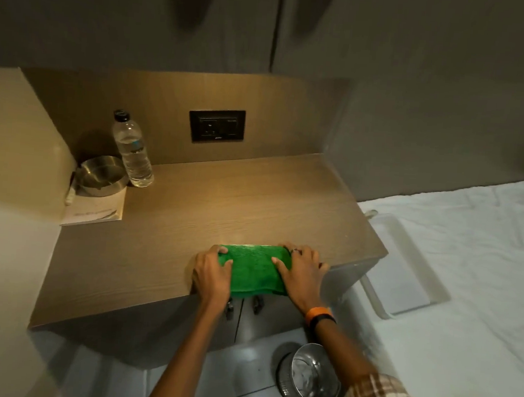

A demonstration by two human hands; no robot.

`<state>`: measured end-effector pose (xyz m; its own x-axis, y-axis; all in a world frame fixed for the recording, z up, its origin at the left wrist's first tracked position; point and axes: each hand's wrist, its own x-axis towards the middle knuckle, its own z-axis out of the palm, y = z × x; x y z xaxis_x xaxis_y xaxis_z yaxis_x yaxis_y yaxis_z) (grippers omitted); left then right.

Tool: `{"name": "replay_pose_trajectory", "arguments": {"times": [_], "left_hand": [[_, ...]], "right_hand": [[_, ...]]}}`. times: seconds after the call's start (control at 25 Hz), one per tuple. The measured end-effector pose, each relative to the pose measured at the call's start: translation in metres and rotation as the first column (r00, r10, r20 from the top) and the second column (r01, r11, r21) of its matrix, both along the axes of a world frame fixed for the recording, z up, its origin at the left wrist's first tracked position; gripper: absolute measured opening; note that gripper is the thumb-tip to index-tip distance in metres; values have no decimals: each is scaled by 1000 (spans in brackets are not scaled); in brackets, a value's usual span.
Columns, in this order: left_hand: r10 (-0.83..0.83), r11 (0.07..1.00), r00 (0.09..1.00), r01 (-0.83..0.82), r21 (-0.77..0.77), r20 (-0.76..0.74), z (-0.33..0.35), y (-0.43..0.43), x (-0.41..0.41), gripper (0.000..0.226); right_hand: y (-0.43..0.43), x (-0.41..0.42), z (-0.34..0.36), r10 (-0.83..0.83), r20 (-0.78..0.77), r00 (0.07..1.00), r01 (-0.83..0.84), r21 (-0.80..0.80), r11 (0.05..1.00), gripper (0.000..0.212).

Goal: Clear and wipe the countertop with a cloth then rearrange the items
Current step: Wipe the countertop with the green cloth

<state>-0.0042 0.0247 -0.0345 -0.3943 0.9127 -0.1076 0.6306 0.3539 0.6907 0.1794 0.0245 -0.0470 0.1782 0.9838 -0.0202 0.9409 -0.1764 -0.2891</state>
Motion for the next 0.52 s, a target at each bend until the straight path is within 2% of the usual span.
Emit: {"name": "replay_pose_trajectory", "arguments": {"times": [0.16,0.32,0.44,0.52], "left_hand": [[-44,998,999,44,49,16,-2,8,32,33],[-145,987,988,140,80,53,5,35,113,32],[-157,986,984,150,79,86,5,55,175,35],[-152,987,984,145,76,97,2,61,203,36]], "right_hand": [[26,45,13,31,-52,998,-29,47,998,34],[62,123,20,-69,-39,997,71,56,996,22],[85,180,19,-170,-34,985,171,18,985,23],[91,208,15,-199,-12,980,199,52,979,26]]}}
